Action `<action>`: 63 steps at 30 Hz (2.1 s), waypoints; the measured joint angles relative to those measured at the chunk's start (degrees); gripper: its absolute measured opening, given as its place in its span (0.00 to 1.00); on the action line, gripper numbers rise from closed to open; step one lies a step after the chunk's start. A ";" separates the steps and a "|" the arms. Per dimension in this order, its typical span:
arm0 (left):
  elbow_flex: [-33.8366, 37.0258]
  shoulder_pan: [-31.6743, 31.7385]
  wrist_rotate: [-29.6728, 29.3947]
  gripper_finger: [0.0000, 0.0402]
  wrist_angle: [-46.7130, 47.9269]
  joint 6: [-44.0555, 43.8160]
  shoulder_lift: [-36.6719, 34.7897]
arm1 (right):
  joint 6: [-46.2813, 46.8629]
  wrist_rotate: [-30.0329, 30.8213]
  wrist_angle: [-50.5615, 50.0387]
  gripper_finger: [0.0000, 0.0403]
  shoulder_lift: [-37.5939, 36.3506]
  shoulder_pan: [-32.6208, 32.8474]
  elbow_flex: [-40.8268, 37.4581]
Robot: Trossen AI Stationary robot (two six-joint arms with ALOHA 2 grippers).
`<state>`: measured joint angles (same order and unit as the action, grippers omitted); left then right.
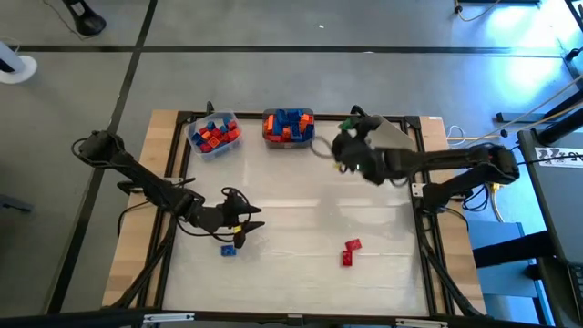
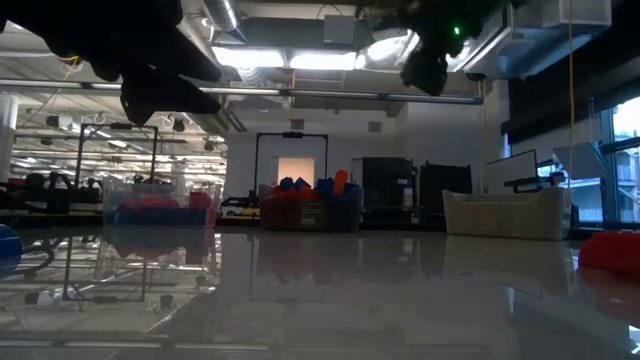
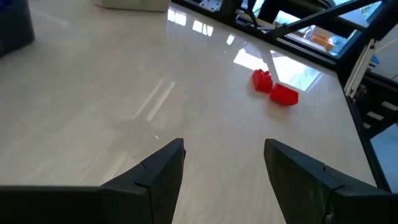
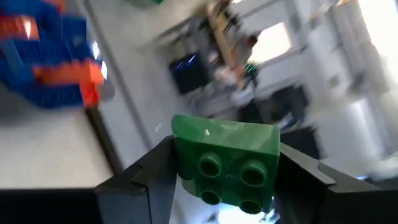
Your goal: Sort blocks by size
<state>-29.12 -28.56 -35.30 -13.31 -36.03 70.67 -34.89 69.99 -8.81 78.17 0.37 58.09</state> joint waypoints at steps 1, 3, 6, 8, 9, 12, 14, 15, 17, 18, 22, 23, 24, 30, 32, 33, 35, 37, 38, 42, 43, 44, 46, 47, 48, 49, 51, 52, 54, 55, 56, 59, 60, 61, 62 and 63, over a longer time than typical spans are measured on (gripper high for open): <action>0.00 -0.12 0.01 0.52 -0.10 0.00 0.00 | 3.51 -2.22 -3.57 0.52 -0.95 -1.98 0.04; 0.00 -0.33 -0.01 0.52 -0.29 0.11 -0.02 | 10.15 -6.74 -10.79 0.52 -2.42 -6.34 0.02; 0.02 -0.70 -0.01 0.52 -0.92 1.21 -0.02 | 19.68 -14.22 -20.32 0.52 -3.57 -13.11 0.02; 0.00 -0.73 -0.01 0.52 -1.01 1.53 -0.02 | 25.23 -19.14 -25.89 0.52 -3.56 -17.72 0.02; 0.00 -0.74 -0.01 0.52 -0.88 1.53 -0.02 | 27.69 -21.68 -28.69 0.52 -3.55 -19.91 0.02; 0.00 -0.72 -0.10 0.52 -0.95 1.92 -0.02 | 33.92 -29.60 -34.61 0.52 -3.21 -25.88 0.02; 0.00 -0.72 -0.10 0.52 -0.86 1.95 -0.02 | 37.13 -34.97 -37.65 0.52 -3.19 -29.25 0.00; 0.00 -0.72 -0.10 0.52 -0.93 1.95 -0.02 | 38.44 -36.79 -38.52 0.52 -3.19 -30.64 0.00; 0.00 -0.72 -0.10 0.52 -1.17 1.94 -0.02 | 40.66 -39.48 -40.62 0.52 -3.19 -33.15 0.00; 0.00 -0.72 -0.10 0.52 -1.11 1.91 -0.02 | 40.96 -40.73 -41.04 0.52 -3.19 -34.31 0.00; 0.00 -0.72 -0.10 0.52 -1.10 1.66 -0.02 | 41.09 -45.87 -40.86 0.54 -3.19 -37.28 0.00; 0.00 -0.72 -0.10 0.52 -1.08 1.58 -0.02 | 41.17 -46.33 -40.79 0.56 -3.19 -37.67 0.00; 0.00 -0.72 -0.10 0.52 -1.10 1.53 -0.02 | 41.73 -46.51 -40.87 0.58 -3.19 -37.98 0.00; 0.00 -0.73 -0.10 0.52 -1.07 1.53 -0.02 | 43.65 -46.61 -42.48 0.72 -3.19 -37.93 0.00; 0.00 -0.72 -0.10 0.52 -1.06 1.52 -0.02 | 43.53 -46.62 -42.80 0.76 -3.19 -37.93 0.00; 0.00 -0.72 -0.10 0.52 -1.06 1.53 -0.02 | 43.52 -46.60 -42.78 0.77 -3.17 -37.93 0.00; 0.00 -0.72 -0.11 0.52 -1.06 1.52 -0.02 | 43.50 -46.60 -42.87 0.79 -3.17 -37.93 0.00; 0.00 -0.72 -0.10 0.52 -1.06 1.51 -0.02 | 43.38 -46.61 -43.55 0.80 -3.17 -37.81 0.00; 0.00 -0.74 -0.10 0.52 -1.04 1.51 -0.02 | 43.22 -46.68 -43.96 0.80 -3.27 -37.36 0.00; 0.00 -0.85 -0.10 0.52 -0.99 1.79 -0.02 | 43.77 -48.37 -45.43 0.80 -4.82 -33.01 0.00; 0.00 -0.85 -0.10 0.52 -0.99 1.85 -0.02 | 44.40 -49.47 -45.83 0.80 -5.45 -31.33 0.04; 0.00 -0.85 -0.10 0.52 -0.99 1.90 -0.02 | 45.66 -51.14 -46.32 0.80 -5.97 -29.42 0.06; 0.00 -0.83 -0.10 0.52 -0.95 1.92 -0.02 | 48.92 -54.56 -47.51 0.80 -6.82 -25.36 0.06; 0.00 -0.83 -0.12 0.52 -0.95 1.92 -0.02 | 50.35 -56.13 -48.24 0.80 -7.21 -23.25 0.06; 0.00 -0.83 -0.12 0.52 -0.89 1.99 -0.02 | 51.54 -57.40 -49.03 0.80 -7.54 -20.93 0.06; 0.00 -0.83 -0.12 0.52 -0.81 2.15 -0.02 | 52.70 -58.47 -49.90 0.80 -7.65 -18.29 0.06; 0.00 -0.83 -0.11 0.52 -0.84 2.63 -0.02 | 54.29 -60.23 -51.57 0.80 -7.56 -13.02 0.06; 0.00 -0.83 -0.12 0.52 -0.82 2.92 -0.02 | 55.05 -60.83 -52.48 0.80 -7.54 -10.19 0.06; 0.00 -0.83 -0.12 0.52 -0.79 3.04 -0.02 | 57.23 -61.50 -53.19 0.80 -7.50 -4.79 0.06; 0.00 -0.83 -0.12 0.52 -0.82 3.13 -0.02 | 58.47 -61.66 -52.98 0.80 -7.42 -2.03 0.06; 0.00 -0.83 -0.12 0.52 -0.79 3.30 -0.02 | 59.65 -61.60 -52.77 0.80 -7.35 0.55 0.05; 0.00 -0.83 -0.12 0.52 -0.62 3.45 -0.02 | 62.47 -61.61 -52.22 0.80 -7.39 8.06 0.04; 0.00 -0.83 -0.12 0.52 -0.62 3.45 -0.02 | 63.09 -61.61 -52.19 0.80 -7.36 10.65 0.02; 0.00 -0.83 -0.12 0.52 -0.64 3.45 -0.02 | 63.46 -61.60 -51.90 0.80 -7.36 13.22 -0.20; 0.00 -0.83 -0.12 0.52 -0.64 3.45 -0.02 | 63.67 -61.57 -51.45 0.80 -7.28 15.78 -0.54; 0.00 -0.83 -0.12 0.52 -0.64 3.45 -0.02 | 63.80 -61.59 -50.82 0.80 -7.21 17.99 -0.99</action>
<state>-29.12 -29.39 -35.42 -13.96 -32.58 70.65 28.91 8.40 -59.64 70.96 18.36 57.10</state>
